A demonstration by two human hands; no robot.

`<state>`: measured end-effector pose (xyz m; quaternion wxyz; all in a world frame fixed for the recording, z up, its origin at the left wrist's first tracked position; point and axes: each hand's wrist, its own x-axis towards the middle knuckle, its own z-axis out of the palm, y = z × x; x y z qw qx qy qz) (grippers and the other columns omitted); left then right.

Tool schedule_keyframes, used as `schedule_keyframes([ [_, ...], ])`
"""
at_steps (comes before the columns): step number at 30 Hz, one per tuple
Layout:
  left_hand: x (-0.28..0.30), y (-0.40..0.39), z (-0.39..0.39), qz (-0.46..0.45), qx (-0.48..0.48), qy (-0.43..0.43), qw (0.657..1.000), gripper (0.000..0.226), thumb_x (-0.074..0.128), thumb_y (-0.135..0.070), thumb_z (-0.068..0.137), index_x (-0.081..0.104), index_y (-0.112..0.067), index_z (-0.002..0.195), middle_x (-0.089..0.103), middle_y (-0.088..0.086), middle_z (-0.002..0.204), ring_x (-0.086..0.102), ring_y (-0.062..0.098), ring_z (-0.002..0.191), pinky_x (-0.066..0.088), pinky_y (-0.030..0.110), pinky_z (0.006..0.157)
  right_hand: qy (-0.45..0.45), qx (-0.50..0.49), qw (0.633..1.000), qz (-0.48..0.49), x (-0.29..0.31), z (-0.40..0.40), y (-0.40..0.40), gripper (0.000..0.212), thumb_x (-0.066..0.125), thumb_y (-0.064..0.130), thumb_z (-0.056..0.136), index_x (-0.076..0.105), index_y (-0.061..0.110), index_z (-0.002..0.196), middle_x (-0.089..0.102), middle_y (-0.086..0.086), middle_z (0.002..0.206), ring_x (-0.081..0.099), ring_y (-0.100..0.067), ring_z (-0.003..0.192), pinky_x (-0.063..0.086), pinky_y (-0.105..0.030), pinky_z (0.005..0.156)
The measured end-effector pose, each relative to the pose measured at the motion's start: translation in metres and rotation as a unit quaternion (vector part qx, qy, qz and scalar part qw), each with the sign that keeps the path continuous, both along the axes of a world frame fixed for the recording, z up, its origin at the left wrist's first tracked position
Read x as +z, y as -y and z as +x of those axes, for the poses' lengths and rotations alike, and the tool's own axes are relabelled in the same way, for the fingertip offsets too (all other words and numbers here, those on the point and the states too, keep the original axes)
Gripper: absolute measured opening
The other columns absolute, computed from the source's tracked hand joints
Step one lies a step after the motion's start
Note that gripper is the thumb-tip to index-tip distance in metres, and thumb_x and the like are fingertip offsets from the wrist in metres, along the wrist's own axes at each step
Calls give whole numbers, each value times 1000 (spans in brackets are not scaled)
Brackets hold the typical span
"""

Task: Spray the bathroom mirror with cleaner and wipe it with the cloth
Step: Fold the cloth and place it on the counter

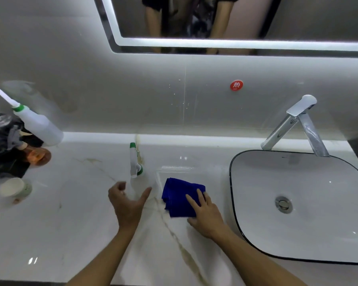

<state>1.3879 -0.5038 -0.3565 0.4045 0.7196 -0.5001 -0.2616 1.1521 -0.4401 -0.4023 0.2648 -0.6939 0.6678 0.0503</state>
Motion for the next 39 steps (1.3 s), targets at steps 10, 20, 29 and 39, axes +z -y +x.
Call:
schedule_keyframes([
  [10, 13, 44, -29, 85, -87, -84, 989, 61, 79, -32, 79, 53, -10, 130, 59, -1, 114, 56, 20, 102, 45, 31, 94, -20, 25, 999, 36, -18, -2, 20, 69, 35, 40, 105, -6, 23, 157, -24, -13, 161, -22, -34, 149, 18, -43, 123],
  [20, 11, 32, -53, 48, -78, -60, 994, 41, 81, -23, 78, 49, -23, 104, 59, -1, 96, 58, 20, 89, 44, 26, 81, -3, -38, 997, 64, -18, 19, 24, 84, 44, 53, 98, -7, 20, 157, -24, -14, 161, -24, -35, 148, 13, -46, 123],
  [29, 6, 41, -44, 61, -93, -79, 991, 49, 82, -22, 76, 59, -13, 119, 64, 1, 104, 61, 24, 96, 51, 35, 89, -47, 39, 998, -34, -30, 38, 31, 74, 46, 47, 99, 3, 32, 157, -8, -9, 165, -11, -37, 150, 6, -62, 118],
  [39, 5, 51, -41, 50, -104, -85, 990, 53, 82, -17, 76, 58, -11, 123, 61, 0, 109, 58, 21, 99, 44, 28, 91, -65, 5, 997, -38, -49, 51, 46, 76, 50, 33, 101, -7, 37, 152, -3, -11, 165, -16, -39, 146, 3, -70, 112],
])
